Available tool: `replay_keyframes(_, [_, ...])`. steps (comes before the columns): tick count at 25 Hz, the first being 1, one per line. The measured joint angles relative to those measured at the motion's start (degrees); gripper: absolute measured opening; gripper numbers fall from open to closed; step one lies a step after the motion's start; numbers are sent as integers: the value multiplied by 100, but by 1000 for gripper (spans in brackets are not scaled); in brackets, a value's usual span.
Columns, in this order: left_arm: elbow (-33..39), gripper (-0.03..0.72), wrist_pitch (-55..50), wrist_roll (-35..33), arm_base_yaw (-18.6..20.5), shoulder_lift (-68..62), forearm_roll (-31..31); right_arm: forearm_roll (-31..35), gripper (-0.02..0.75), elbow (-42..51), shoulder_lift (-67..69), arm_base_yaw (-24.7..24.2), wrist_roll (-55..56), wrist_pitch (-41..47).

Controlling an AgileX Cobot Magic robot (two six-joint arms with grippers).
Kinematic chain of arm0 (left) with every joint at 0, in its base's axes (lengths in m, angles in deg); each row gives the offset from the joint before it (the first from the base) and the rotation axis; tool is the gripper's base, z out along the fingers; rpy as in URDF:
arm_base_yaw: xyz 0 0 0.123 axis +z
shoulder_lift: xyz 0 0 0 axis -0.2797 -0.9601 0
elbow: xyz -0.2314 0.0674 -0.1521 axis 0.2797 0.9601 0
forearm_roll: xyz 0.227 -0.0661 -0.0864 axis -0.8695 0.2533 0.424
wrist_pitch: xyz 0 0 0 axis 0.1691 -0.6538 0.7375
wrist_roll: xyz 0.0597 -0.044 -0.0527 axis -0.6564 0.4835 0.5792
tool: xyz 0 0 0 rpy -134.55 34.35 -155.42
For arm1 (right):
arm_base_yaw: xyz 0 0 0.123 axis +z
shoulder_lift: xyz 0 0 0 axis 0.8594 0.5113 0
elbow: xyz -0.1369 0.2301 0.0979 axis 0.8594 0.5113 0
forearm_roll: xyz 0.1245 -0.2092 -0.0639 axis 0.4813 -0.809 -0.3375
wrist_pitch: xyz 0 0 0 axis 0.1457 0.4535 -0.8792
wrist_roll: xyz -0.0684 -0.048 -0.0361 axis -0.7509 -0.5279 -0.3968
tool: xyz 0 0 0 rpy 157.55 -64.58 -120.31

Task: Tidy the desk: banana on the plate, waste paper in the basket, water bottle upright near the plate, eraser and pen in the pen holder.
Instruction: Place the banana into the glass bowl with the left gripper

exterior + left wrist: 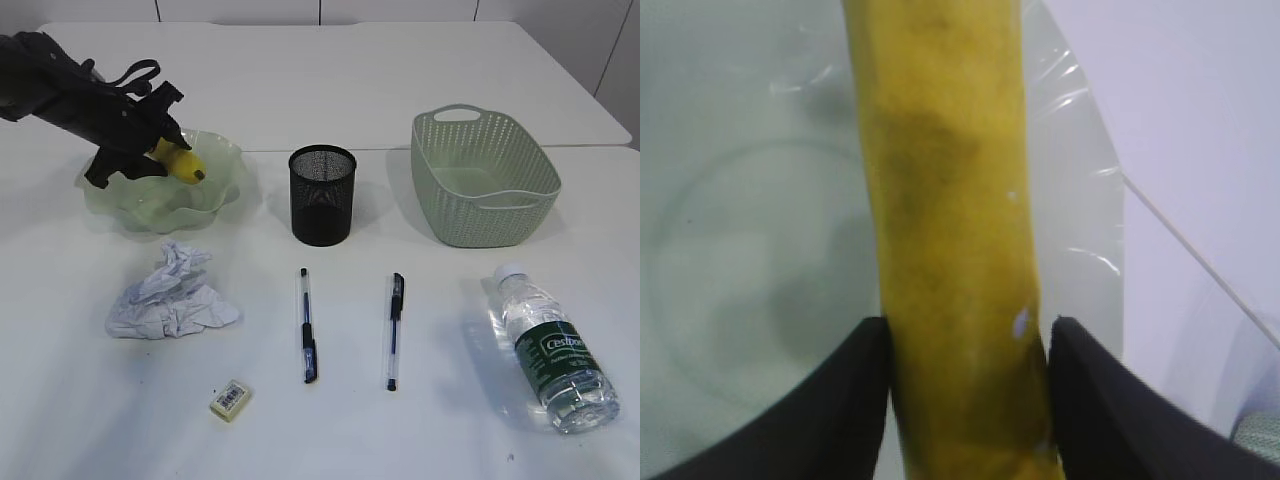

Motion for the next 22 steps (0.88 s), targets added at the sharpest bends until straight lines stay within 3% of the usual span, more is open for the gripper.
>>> replay_keyframes(6, [0,412,-75,0,24,0,3,2,496,0,0,0,0,-56])
replay_keyframes(13, [-8,423,-215,-17,24,0,12,12,496,0,0,0,9,-67])
replay_keyframes(17, [-8,423,-324,-356,24,189,2,12,496,0,0,0,9,-67])
replay_keyframes(22, [-8,422,-560,-664,24,686,-453,72,496,0,0,0,9,-67])
